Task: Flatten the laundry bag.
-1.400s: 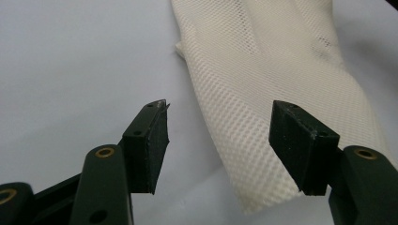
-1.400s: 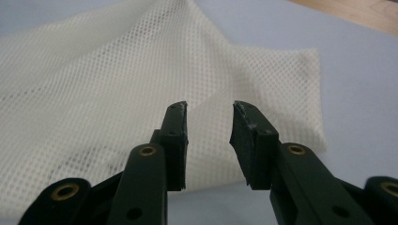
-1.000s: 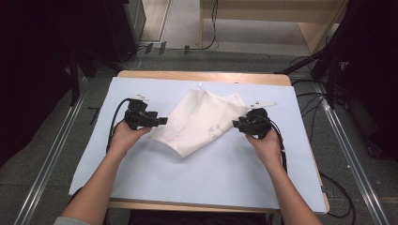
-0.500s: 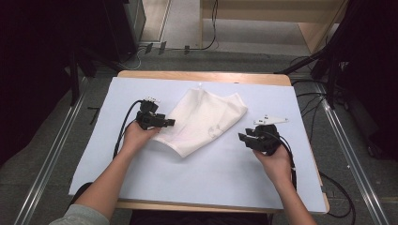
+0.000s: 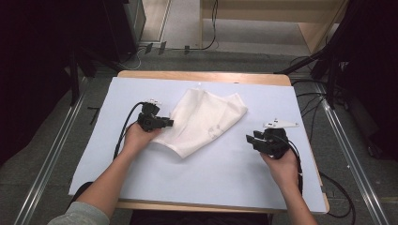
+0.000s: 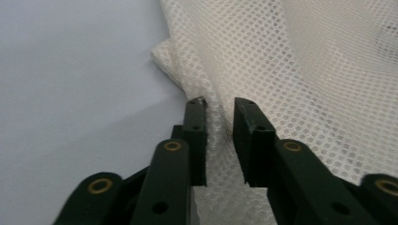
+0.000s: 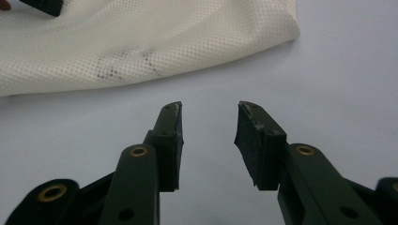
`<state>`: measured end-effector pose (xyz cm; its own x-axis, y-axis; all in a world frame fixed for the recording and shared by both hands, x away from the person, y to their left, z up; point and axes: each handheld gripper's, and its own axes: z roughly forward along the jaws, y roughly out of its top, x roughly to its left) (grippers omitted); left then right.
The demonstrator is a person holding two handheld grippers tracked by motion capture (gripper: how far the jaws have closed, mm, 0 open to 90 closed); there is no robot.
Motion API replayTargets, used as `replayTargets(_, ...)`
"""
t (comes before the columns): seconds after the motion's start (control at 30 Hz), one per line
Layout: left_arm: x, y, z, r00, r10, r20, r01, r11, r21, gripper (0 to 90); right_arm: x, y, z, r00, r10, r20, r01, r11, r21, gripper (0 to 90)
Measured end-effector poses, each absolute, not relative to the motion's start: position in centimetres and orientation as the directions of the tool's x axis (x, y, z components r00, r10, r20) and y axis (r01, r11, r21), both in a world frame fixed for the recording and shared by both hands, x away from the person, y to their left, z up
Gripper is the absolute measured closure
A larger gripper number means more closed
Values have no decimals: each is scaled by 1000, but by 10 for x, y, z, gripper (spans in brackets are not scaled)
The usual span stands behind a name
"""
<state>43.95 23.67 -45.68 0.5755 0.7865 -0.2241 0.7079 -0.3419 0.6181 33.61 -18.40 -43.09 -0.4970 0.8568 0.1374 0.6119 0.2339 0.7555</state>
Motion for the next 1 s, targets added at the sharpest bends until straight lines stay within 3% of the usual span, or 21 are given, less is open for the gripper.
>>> replayTargets(0.1,440,238,-458,576,779,-249,718,-336,609,880,338,-185,-433,-492,860,136,616,233,752,625)
replayTargets(0.23,441,239,-454,574,766,-289,730,-319,604,900,339,-186,-434,-490,860,139,616,229,754,627)
replayTargets(0.4,433,240,-430,594,723,-353,704,-255,663,900,338,-189,-432,-484,864,139,616,223,755,629)
replayTargets(0.67,412,216,-391,691,666,-281,609,-326,723,900,338,-197,-428,-466,872,150,615,198,763,632)
replayTargets(1.0,384,168,-375,787,556,-266,526,-382,760,900,339,-204,-424,-436,887,153,627,177,759,647)
